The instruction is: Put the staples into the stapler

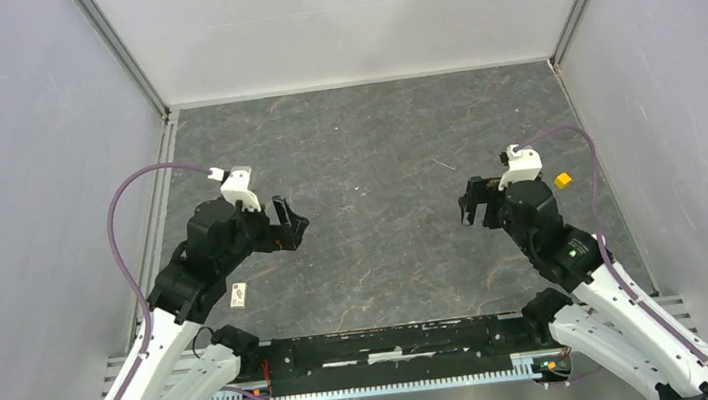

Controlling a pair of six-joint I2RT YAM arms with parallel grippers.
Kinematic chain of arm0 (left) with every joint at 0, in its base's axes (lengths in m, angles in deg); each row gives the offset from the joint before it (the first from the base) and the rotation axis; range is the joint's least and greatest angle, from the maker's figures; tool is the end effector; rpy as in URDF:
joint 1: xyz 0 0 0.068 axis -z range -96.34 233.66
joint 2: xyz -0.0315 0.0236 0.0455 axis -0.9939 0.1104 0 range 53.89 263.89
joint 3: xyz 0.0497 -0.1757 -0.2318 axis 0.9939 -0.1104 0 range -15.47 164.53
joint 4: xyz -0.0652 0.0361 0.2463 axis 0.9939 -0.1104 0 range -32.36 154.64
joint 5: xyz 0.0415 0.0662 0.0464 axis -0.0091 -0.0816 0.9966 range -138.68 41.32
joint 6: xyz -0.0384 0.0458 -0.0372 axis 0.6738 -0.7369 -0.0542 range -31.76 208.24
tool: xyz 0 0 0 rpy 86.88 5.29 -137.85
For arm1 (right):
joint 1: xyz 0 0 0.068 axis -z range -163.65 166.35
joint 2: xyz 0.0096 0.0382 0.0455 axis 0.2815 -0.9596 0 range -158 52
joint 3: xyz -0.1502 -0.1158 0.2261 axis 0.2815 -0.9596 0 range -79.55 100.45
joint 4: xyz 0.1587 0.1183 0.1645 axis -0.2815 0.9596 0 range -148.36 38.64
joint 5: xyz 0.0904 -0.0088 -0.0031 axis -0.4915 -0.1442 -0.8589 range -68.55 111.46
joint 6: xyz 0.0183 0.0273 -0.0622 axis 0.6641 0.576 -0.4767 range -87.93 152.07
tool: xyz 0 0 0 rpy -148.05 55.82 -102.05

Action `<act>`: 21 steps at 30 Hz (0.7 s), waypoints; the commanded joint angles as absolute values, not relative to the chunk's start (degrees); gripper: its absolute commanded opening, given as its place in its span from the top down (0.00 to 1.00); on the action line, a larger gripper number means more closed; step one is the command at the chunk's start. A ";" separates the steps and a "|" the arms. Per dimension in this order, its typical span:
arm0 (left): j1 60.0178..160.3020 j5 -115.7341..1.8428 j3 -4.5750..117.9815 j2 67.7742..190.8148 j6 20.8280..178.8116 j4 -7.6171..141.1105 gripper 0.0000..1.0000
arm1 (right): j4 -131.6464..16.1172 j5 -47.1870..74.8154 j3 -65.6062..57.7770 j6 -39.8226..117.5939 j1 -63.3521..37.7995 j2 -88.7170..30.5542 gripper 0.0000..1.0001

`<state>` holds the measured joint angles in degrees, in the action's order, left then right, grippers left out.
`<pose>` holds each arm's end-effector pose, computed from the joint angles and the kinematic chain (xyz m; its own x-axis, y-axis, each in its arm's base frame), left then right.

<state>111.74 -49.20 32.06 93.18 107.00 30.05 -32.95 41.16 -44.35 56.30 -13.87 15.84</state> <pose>0.1279 -0.0689 0.3307 -0.5246 -0.0846 -0.8471 0.3265 0.8990 -0.2919 0.1347 0.0561 0.2818 -0.4373 0.1924 -0.8785 -0.0366 0.9722 0.2311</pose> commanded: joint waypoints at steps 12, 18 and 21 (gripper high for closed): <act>111.54 -38.43 31.64 88.40 105.41 30.65 0.00 | -21.65 60.62 -40.22 74.33 -13.66 9.68 0.02; 111.52 -34.85 31.28 87.11 105.93 29.96 0.00 | -9.05 79.36 -35.78 89.59 -12.81 -0.35 0.02; 111.57 -34.44 31.20 87.60 105.81 29.71 0.00 | -10.67 79.18 -35.56 90.35 -10.04 -3.97 0.02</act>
